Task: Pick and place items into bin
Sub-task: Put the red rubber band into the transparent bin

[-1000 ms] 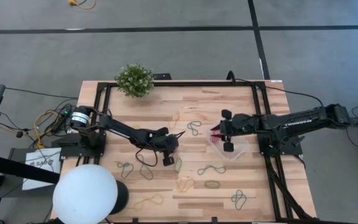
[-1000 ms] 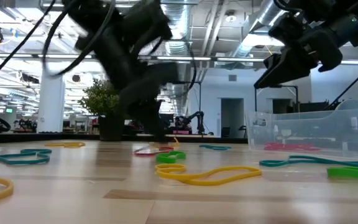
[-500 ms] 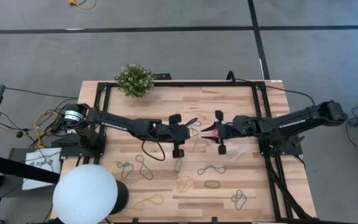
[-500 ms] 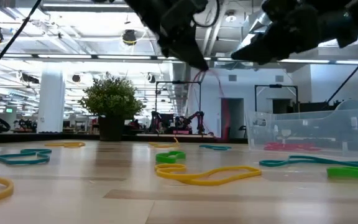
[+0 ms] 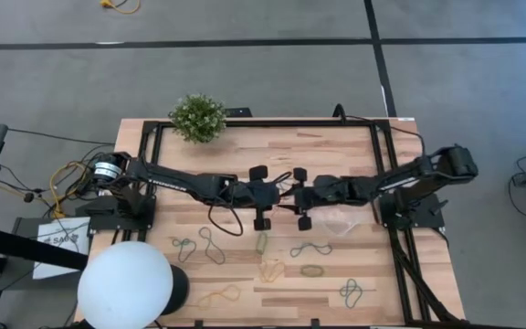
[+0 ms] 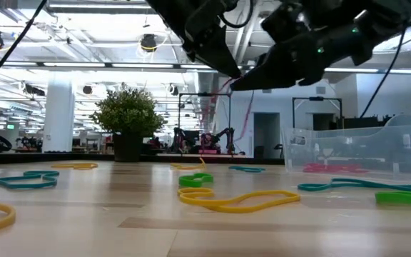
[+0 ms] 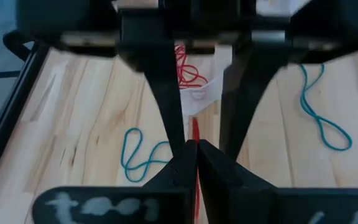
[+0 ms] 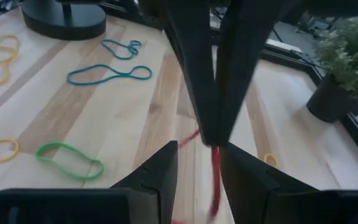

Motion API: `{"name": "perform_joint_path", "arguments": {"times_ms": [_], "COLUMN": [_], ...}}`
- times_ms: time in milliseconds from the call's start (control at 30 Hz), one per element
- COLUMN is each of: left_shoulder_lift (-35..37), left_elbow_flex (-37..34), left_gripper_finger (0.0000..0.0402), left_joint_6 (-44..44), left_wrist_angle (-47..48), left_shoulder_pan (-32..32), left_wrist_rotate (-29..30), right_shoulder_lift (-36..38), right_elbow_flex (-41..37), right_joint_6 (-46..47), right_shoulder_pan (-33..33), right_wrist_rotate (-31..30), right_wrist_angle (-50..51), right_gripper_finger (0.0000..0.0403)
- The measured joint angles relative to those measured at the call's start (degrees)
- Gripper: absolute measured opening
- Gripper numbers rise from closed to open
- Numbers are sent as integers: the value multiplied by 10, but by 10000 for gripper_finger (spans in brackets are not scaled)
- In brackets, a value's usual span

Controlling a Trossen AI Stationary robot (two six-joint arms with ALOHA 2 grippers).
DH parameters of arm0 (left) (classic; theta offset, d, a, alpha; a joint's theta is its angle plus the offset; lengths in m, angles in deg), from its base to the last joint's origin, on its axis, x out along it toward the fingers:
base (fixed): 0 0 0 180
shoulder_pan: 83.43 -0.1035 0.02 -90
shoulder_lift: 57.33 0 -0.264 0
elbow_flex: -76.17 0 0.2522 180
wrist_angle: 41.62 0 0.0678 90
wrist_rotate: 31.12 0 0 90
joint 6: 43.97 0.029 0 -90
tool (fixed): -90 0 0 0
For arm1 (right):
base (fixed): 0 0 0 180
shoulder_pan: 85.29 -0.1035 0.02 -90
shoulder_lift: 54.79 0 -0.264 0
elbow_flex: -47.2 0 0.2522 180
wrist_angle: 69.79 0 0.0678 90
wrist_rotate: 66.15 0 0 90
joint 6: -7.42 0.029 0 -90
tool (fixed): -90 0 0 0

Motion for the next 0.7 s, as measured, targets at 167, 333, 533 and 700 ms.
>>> {"name": "perform_joint_path", "arguments": {"times_ms": [167, 333, 533, 700], "left_shoulder_lift": [0, 0, 0, 0], "left_elbow_flex": [0, 0, 0, 0], "left_gripper_finger": [0, 0, 0, 0], "left_joint_6": [1, 1, -1, -2], "left_wrist_angle": [6, 32, 49, 50], "left_shoulder_pan": [-1, 0, 0, -1], "left_wrist_rotate": [2, 33, 46, 46], "right_shoulder_lift": [-39, -48, -29, -10], "right_elbow_flex": [21, 23, 24, 24], "right_joint_6": [-17, -19, -22, -25], "right_shoulder_pan": [0, 0, 3, 5], "right_wrist_rotate": [-2, -41, -49, -49], "right_wrist_angle": [1, 20, 78, 81], "right_gripper_finger": [113, 90, 9, 8]}}
